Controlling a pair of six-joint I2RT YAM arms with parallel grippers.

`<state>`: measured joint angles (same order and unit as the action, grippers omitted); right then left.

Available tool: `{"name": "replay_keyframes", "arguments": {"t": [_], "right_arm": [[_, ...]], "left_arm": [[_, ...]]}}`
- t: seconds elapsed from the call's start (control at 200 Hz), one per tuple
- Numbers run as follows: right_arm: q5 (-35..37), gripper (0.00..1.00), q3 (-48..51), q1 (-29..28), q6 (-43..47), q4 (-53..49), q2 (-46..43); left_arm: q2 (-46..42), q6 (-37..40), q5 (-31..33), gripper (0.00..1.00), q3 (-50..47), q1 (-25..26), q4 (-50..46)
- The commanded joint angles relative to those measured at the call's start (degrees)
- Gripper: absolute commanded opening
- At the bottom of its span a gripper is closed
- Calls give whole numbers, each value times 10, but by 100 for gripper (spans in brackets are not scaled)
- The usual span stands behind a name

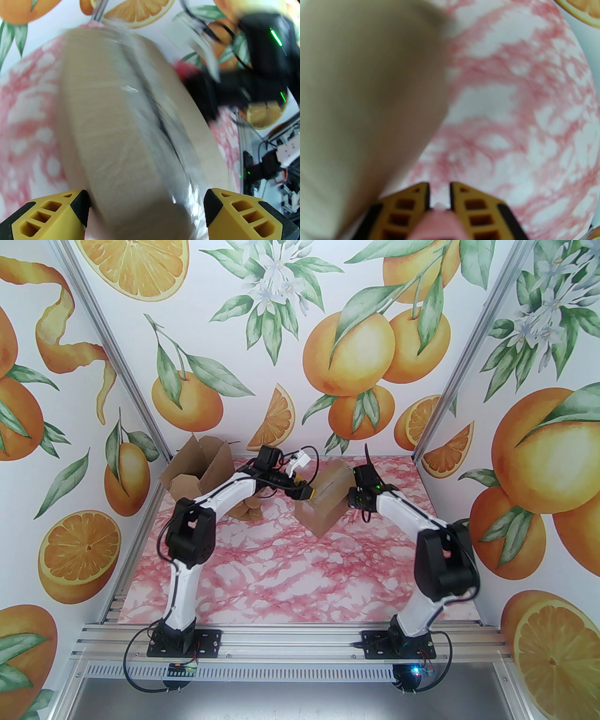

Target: Unpack the express box

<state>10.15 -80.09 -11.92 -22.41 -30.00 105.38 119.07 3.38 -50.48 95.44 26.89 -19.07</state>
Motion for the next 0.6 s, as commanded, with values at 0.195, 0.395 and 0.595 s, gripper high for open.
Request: {"name": "replay_keyframes", "arguments": {"t": [0.195, 0.395, 0.595], "right_arm": [[-95, 0, -242, -59, 68, 8, 148], [-202, 0, -292, -54, 91, 22, 198], [-290, 0, -344, -44, 95, 27, 244]], "left_arm": [[-136, 18, 0, 85, -150, 64, 69], [-69, 65, 4, 86, -53, 105, 17], [-17, 108, 1, 86, 46, 132, -41]]}}
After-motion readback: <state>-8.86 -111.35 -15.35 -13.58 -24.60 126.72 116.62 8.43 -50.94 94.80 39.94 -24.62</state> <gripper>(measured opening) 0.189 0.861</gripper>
